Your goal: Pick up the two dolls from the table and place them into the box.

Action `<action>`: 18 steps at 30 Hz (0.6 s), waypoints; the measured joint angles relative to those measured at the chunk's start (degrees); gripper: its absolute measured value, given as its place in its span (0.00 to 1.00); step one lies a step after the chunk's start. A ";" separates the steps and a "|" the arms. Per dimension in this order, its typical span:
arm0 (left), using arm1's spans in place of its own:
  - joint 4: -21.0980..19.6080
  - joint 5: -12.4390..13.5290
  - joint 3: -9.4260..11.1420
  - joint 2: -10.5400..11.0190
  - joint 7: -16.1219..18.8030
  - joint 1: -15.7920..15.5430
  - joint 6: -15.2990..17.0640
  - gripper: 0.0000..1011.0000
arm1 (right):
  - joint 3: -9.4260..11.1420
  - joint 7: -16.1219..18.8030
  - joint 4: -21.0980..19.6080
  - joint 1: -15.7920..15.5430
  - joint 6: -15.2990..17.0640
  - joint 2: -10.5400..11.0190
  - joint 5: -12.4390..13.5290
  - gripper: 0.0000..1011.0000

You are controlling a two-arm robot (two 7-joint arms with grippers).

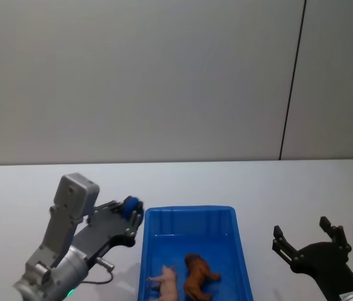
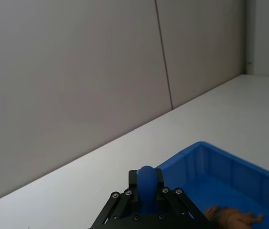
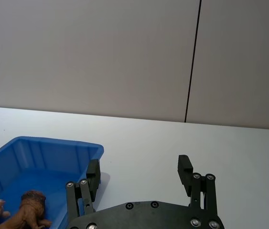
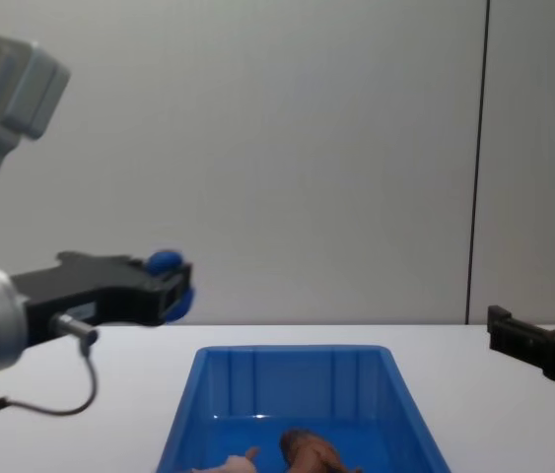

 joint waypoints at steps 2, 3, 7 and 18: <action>0.02 0.01 0.24 -0.51 -0.78 -0.42 -0.30 0.16 | 0.00 0.00 0.00 0.00 0.00 0.00 0.00 0.99; 0.08 0.01 0.37 -0.79 -1.17 -0.63 -0.42 0.16 | 0.00 0.00 0.00 0.00 0.00 0.00 0.00 0.99; 0.78 0.06 1.34 -2.72 -3.17 -2.05 -1.07 0.22 | 0.00 0.00 0.00 0.00 0.00 0.00 0.00 0.99; 1.72 0.95 3.16 -5.98 -4.88 -3.99 -1.44 0.59 | 0.00 0.00 0.00 0.00 0.00 0.00 0.00 0.99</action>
